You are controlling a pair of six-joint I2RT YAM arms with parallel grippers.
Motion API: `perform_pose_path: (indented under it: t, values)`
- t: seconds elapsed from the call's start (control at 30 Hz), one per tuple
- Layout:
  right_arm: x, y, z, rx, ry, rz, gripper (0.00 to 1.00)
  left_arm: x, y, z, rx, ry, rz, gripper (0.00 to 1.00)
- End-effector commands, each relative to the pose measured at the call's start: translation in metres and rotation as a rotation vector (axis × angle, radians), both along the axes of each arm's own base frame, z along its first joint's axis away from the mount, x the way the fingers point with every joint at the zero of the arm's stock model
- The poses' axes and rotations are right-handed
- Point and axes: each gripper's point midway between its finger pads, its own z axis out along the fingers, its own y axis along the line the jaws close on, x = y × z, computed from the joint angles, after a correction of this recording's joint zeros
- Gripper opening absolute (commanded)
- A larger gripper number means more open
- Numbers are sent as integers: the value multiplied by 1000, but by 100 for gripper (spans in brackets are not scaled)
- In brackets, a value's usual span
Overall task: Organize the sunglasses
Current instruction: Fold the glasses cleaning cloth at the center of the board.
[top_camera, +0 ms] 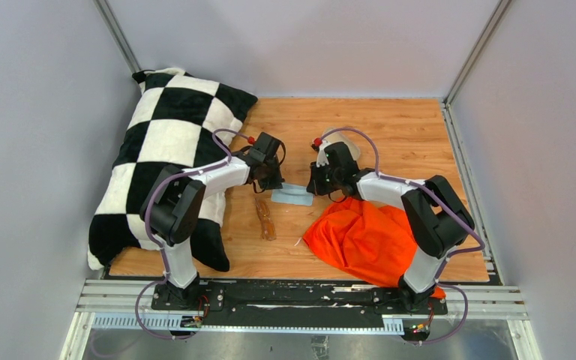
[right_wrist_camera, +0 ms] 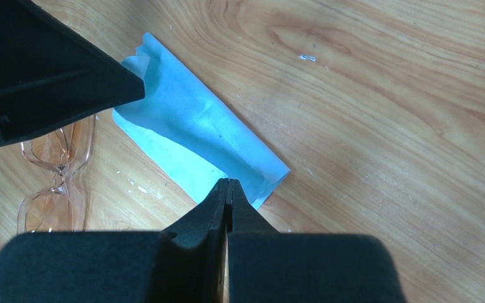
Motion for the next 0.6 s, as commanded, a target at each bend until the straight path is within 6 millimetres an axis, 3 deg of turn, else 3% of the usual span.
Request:
perform_pose_path:
  t: [0.0, 0.57]
  values:
    - [-9, -1, 2, -1, 7, 2, 0, -6, -5, 0, -9, -3, -12, 0]
    - [-10, -2, 3, -2, 2, 9, 0, -18, -8, -6, -37, 21, -23, 0]
